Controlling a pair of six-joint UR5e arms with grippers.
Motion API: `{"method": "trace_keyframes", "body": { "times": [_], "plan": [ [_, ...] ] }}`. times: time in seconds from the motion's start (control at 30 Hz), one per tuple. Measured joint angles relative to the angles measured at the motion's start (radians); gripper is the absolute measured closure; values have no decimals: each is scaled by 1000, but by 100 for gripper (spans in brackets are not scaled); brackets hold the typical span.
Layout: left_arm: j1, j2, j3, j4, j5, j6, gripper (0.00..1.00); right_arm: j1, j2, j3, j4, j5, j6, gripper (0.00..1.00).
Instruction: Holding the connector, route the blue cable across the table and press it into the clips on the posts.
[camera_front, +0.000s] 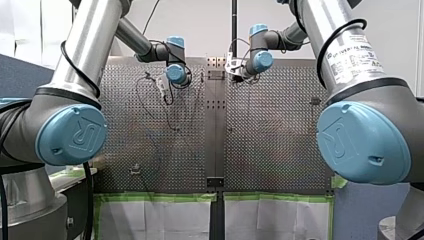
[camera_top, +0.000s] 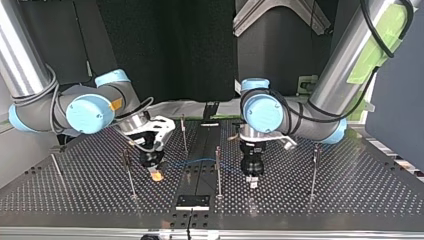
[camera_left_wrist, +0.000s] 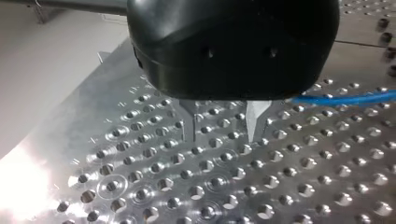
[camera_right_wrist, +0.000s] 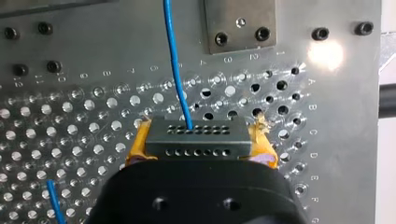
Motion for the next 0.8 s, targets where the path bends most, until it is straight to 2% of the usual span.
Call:
{"method": "trace_keyframes", "body": {
  "times": [0.03, 0.4, 0.57, 0.8],
  "plan": [
    [-1, 0, 0, -7, -4, 1, 0, 1, 0, 0, 0, 0, -1, 100],
    [-15, 7, -3, -99, -12, 5, 0, 2, -3, -1, 4, 1, -4, 100],
    [-32, 34, -27, -140, -10, 8, 0, 0, -20, 0, 7, 8, -3, 100],
    [-55, 91, -83, -132, 22, 2, 0, -5, -45, 0, 18, 36, 1, 100]
  ]
}}
